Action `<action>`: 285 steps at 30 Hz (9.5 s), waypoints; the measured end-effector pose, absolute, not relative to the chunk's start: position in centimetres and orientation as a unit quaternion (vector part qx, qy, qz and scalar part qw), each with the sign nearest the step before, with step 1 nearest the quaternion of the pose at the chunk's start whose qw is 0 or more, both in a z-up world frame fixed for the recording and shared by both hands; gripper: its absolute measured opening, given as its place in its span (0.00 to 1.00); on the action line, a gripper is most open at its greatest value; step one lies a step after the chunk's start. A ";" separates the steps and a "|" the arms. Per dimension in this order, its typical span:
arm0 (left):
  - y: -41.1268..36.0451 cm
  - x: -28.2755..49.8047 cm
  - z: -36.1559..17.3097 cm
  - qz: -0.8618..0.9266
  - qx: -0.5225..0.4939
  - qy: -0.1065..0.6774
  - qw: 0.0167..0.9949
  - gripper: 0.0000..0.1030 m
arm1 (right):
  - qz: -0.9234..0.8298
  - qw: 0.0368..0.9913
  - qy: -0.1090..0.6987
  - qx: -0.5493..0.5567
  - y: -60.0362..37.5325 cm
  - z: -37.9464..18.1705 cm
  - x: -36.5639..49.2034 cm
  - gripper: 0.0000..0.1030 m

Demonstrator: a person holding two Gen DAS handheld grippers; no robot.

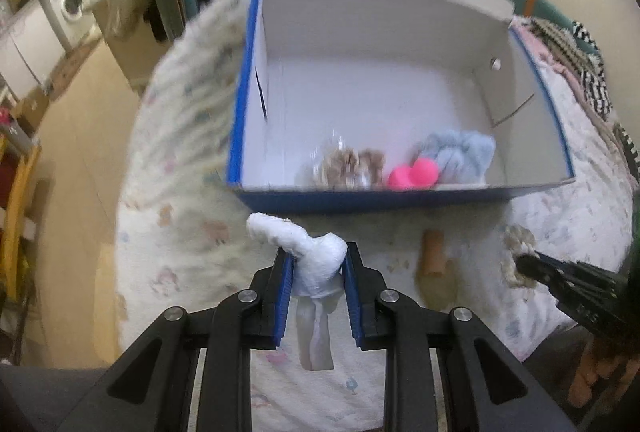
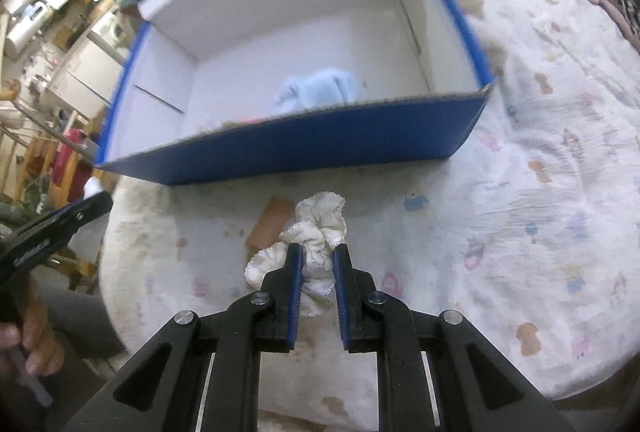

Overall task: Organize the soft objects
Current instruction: 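Carry the white cloth and cream scrunchie over the box with both grippers, then open both grippers to drop the cloth and scrunchie into the box, then withdraw both grippers from the box toward the remaining items, then grasp the beige translucent item with the right gripper while the left grasps the tan cylinder, then carry the beige item and tan cylinder into the box with both grippers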

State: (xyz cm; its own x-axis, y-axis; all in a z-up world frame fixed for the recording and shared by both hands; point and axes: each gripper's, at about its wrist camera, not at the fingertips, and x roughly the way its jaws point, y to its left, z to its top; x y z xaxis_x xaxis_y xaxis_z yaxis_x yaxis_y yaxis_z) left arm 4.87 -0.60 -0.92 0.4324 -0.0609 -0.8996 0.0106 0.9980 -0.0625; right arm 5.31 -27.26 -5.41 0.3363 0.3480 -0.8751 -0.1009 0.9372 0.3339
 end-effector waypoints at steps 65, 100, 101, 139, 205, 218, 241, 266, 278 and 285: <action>-5.4 15.9 -4.7 -0.024 -0.044 0.562 0.826 0.22 | 0.186 0.807 0.552 0.101 -23.0 -4.9 16.2 0.17; -4.6 15.9 -3.7 -0.011 -0.053 0.557 0.829 0.57 | 0.165 0.818 0.532 0.141 -24.7 -4.2 16.6 0.69; -4.5 15.8 -3.6 -0.011 -0.052 0.555 0.830 0.57 | 0.164 0.819 0.532 0.142 -24.7 -4.2 16.5 0.69; -0.9 5.4 -1.2 -0.012 -0.043 0.527 0.849 0.57 | 0.147 0.838 0.504 0.149 -26.2 -2.4 6.6 0.69; -6.1 8.0 -7.6 -0.035 -0.043 0.611 0.790 0.57 | 0.155 0.812 0.557 0.084 -26.0 -4.0 4.9 0.11; -12.8 10.0 -12.8 -0.093 0.040 0.643 0.759 0.41 | 0.132 0.804 0.571 0.103 -28.7 -6.3 5.8 0.11; -10.4 8.5 -10.6 -0.084 0.029 0.628 0.773 0.06 | 0.119 0.804 0.578 0.080 -26.1 -7.4 6.7 0.11; 0.4 3.5 2.5 -0.018 0.003 0.488 0.873 0.06 | 0.126 0.859 0.491 0.065 -25.5 0.1 5.1 0.11; -2.3 6.5 6.5 -0.029 0.003 0.452 0.892 0.06 | 0.161 0.878 0.448 0.060 -23.4 4.8 8.3 0.11; -4.0 9.2 7.1 -0.042 0.015 0.449 0.892 0.06 | 0.170 0.874 0.451 0.055 -22.8 4.8 10.8 0.11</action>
State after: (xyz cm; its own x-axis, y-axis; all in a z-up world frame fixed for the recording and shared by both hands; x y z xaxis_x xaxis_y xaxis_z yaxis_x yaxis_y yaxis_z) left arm 9.21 -4.00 7.15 0.5929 -0.0608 -0.8030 0.0880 0.9961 -0.0104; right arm 10.78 -22.82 4.77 0.5345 0.3471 -0.7706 -0.2475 0.9361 0.2499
